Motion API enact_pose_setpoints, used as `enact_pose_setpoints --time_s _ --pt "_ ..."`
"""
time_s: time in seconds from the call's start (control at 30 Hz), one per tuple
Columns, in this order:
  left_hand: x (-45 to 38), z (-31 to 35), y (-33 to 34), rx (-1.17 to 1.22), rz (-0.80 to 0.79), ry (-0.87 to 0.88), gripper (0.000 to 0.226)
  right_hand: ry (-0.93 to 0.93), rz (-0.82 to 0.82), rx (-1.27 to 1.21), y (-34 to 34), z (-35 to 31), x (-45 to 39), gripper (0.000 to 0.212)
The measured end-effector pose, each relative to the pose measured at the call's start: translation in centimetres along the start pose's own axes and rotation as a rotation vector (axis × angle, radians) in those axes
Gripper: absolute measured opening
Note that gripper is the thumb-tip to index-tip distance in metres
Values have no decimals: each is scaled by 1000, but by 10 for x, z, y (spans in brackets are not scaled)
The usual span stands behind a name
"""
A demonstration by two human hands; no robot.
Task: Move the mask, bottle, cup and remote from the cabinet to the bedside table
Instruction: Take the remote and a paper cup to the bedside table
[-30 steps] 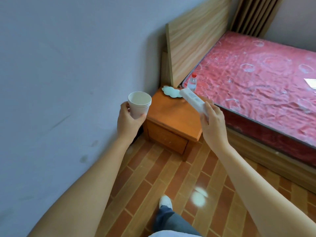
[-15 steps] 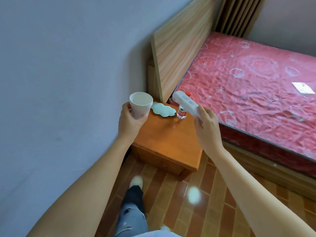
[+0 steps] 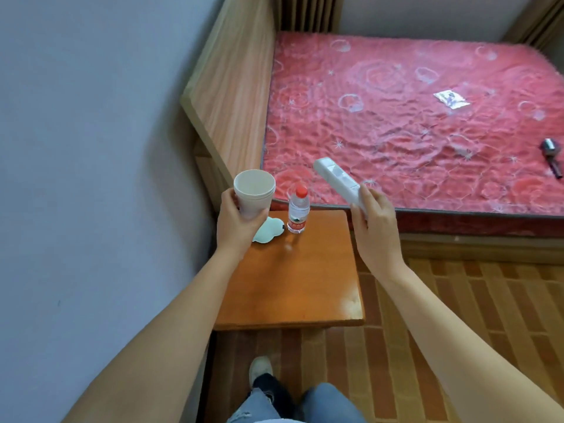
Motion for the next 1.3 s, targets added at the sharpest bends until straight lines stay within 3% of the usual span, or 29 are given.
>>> enact_pose_setpoints --time_s 0.17,0.37,0.63,0.97,1.3 --pt "-22 10 41 27 -127 47 66 115 65 46 -11 27 -11 41" --pt "-22 -1 84 0 -171 20 73 225 67 14 -21 67 -15 41" --pt "-14 -18 119 -99 -221 -10 64 338 25 -85 -12 116 -24 40" --pt "-26 -81 208 -184 -345 -33 64 489 -4 -154 41 201 -28 41" --pt "-62 -147 314 -209 -340 -17 64 530 47 -139 101 290 -17 42"
Point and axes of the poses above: each hand's wrist, its own x-axis away from the middle knuckle, its own y-axis out of the palm, z = x × y, the point moved 2 cm from there along -x, towards the middle knuckle, and after that the axes turned 10 degrees about -x, right-handed, at the moved point
